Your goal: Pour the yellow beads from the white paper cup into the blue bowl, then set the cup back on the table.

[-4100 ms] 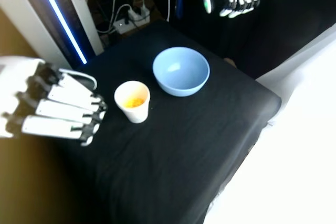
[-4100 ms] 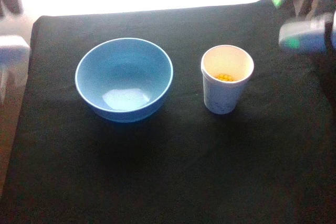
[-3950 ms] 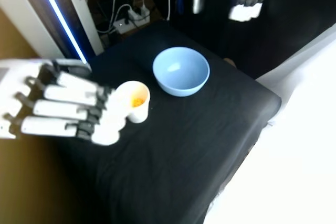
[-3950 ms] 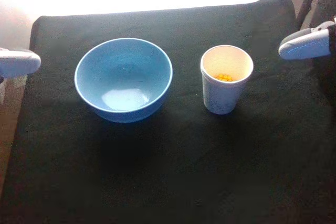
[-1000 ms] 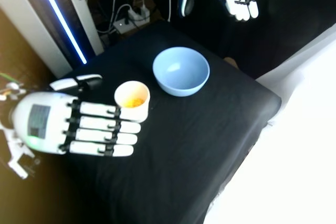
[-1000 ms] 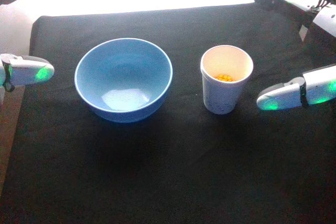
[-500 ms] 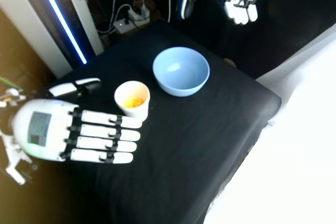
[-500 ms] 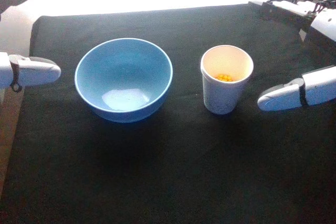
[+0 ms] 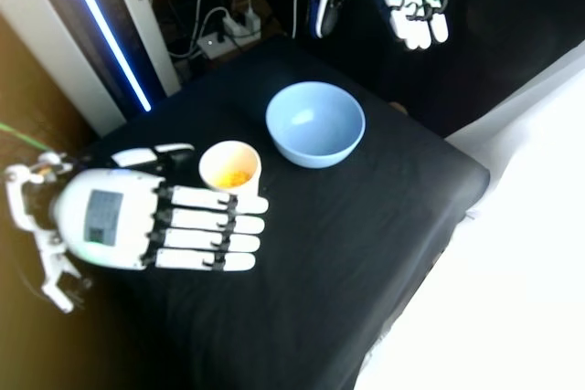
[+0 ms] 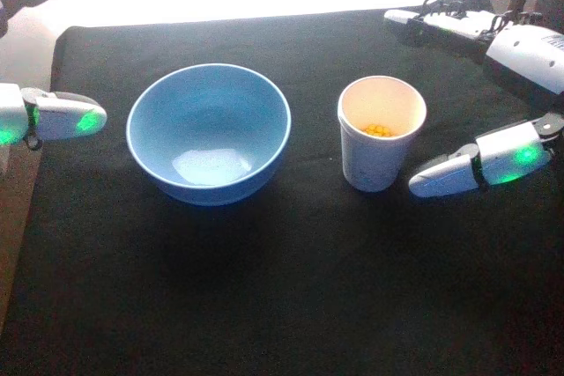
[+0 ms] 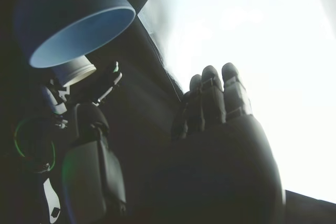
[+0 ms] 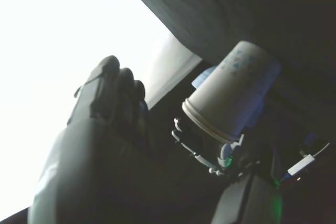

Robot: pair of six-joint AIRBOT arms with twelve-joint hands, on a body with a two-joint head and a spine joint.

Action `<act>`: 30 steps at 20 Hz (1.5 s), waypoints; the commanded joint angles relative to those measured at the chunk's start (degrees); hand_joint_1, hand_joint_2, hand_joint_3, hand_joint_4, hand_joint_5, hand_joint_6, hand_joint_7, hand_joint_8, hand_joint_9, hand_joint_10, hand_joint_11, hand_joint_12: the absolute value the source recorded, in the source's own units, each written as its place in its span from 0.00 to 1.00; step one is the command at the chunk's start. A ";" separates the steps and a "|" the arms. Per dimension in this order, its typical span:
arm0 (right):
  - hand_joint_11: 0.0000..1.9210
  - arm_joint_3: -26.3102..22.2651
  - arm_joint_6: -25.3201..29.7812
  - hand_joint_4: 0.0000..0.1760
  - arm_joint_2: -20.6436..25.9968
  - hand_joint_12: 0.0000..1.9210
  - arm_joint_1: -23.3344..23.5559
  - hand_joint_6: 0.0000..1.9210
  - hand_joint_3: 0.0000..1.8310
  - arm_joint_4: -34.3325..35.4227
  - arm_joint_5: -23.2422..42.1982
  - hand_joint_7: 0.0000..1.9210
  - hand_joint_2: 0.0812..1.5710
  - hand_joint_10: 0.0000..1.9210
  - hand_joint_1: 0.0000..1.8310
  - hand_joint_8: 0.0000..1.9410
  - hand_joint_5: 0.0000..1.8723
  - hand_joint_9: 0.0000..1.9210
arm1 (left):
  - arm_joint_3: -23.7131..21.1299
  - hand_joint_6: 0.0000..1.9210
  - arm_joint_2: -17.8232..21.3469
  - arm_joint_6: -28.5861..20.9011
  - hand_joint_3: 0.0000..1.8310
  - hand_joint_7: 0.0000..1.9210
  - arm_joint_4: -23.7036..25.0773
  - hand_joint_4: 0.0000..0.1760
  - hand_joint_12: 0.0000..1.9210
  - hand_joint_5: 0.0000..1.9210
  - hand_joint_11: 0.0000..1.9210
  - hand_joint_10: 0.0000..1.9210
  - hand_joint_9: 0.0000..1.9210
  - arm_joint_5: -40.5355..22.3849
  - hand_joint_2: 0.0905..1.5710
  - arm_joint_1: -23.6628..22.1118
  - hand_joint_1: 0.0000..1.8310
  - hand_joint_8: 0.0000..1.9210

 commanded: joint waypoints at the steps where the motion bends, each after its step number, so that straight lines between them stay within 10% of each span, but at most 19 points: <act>1: 0.00 0.40 0.49 0.00 -0.23 0.30 1.09 0.00 0.00 1.02 6.17 0.16 0.34 0.00 0.43 0.00 0.08 0.14 | 0.33 0.00 -0.14 -0.34 0.00 0.09 -0.51 0.04 0.08 0.00 0.00 0.00 0.10 -6.48 0.63 -0.81 0.30 0.00; 30: 0.00 3.11 1.24 0.00 -5.64 0.35 2.08 0.01 0.00 1.01 2.82 0.26 0.43 0.01 0.46 0.01 0.17 0.21 | 0.82 0.00 -1.41 -0.42 0.00 0.09 0.13 0.00 0.06 0.00 0.03 0.00 0.11 -5.99 0.63 -2.17 0.27 0.00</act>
